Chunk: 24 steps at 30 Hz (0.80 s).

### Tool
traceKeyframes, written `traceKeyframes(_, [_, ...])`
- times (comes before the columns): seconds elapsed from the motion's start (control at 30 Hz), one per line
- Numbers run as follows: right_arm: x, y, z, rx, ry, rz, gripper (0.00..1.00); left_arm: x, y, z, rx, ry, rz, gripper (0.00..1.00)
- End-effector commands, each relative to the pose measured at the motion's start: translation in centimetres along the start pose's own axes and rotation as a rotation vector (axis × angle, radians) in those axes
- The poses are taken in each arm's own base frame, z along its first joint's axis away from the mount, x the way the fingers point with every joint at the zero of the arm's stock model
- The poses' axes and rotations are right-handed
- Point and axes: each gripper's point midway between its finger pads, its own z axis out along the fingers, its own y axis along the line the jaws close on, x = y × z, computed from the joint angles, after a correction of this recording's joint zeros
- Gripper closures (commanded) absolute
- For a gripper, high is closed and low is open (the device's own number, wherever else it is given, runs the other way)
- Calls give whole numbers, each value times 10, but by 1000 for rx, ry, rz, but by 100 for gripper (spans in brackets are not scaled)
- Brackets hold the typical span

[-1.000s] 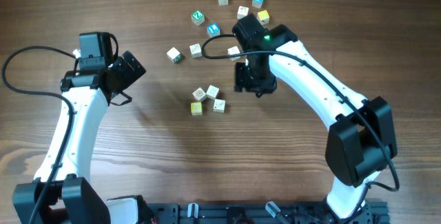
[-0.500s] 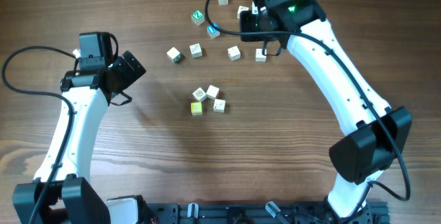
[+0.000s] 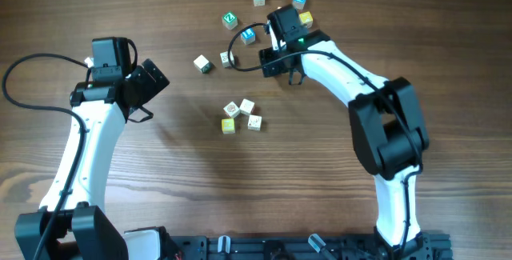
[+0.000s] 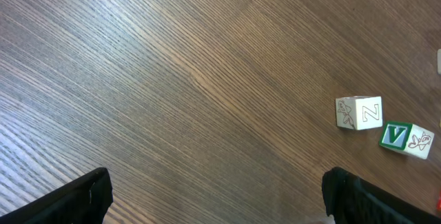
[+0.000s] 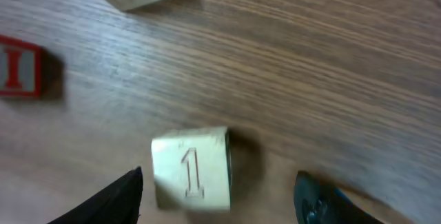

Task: Form a circle
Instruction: 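Reach the right gripper to the rear cluster and grasp the 1 block, then carry the 1 block forward to the gap between S and airplane blocks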

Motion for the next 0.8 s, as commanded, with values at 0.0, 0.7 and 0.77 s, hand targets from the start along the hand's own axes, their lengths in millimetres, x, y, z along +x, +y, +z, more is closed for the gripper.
traceKeyframes(0.0, [0, 6, 13, -21, -11, -24, 32, -6, -2, -4, 5, -19, -2, 0])
traceKeyframes(0.7, [-42, 19, -108, -52, -156, -6, 73, -6, -2, -4, 6, -19, -2, 0])
traceKeyframes(0.77, [-31, 32, -145, -95, -135, -23, 73, -6, -2, -4, 6, -19, -2, 0])
